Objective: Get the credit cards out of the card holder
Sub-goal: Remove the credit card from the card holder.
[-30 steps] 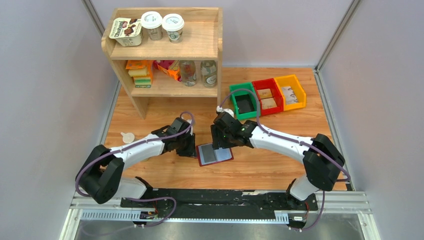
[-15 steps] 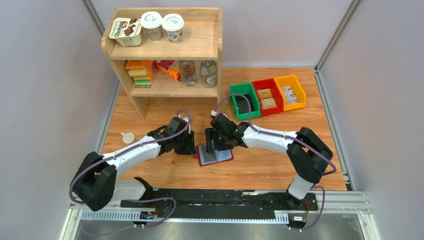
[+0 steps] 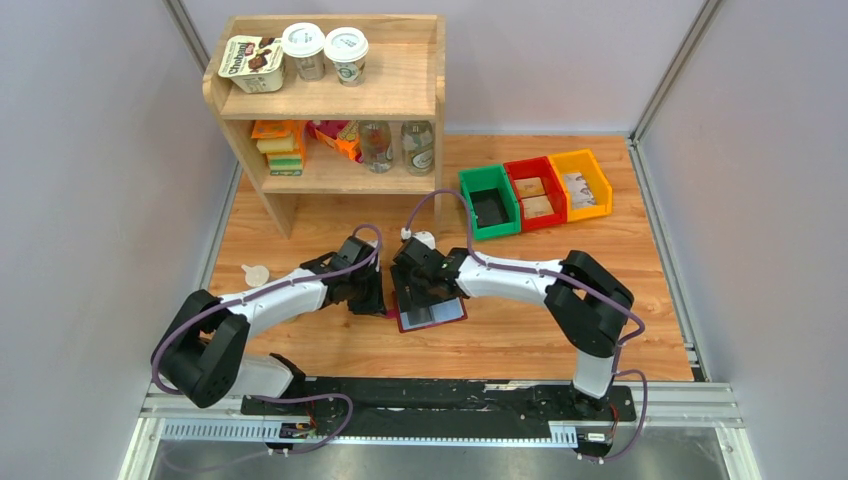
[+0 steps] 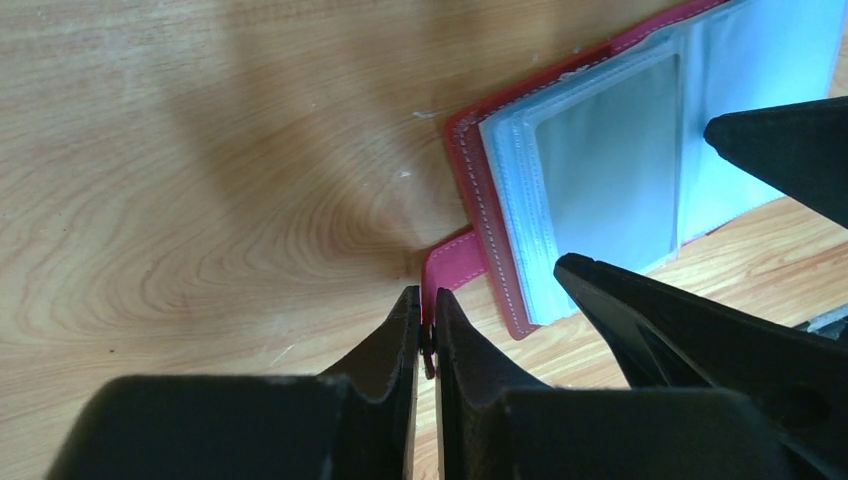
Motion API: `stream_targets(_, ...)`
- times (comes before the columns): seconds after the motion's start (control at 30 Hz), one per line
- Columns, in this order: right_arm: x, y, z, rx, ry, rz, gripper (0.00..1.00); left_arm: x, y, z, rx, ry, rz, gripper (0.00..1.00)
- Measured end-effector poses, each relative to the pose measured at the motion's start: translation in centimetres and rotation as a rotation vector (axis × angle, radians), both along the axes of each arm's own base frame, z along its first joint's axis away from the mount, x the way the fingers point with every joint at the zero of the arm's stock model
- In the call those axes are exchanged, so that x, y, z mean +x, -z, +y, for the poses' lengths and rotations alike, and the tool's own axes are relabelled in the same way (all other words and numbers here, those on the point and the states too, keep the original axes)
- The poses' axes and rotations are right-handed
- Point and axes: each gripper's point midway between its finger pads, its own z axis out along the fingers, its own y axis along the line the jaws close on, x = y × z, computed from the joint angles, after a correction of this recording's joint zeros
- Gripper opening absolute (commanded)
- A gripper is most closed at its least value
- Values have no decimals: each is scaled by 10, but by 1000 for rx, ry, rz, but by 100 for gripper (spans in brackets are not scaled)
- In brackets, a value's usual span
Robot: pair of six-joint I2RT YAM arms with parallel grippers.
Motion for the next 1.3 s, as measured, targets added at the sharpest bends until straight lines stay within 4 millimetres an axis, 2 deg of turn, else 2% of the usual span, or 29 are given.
stream_targets(0.27,0,9,-2,-87,7,-28,78,-1,3,2,-11,-18,14,11)
stream_targets(0.57,7,9,-25,-195,51,-77,62,-3,6,4,-16,-29,22,9)
stream_targets(0.67,8,7,-28,-202,51,-83,62,-3,6,4,-17,-29,23,9)
stream_targets(0.77,5,3,-22,-152,38,-77,62,-3,5,4,-18,-28,21,9)
stream_targets(0.9,3,-4,-17,-75,29,-61,72,-1,-3,3,-38,-28,-8,11)
stream_targets(1.03,6,-8,-10,-30,24,-58,71,2,-12,1,-59,-27,-39,20)
stream_targets(1.13,7,-8,-5,3,18,-53,68,1,-15,2,-59,-26,-43,32)
stream_targets(1.3,1,2,-10,63,20,-9,65,6,-37,3,-78,-37,-104,35)
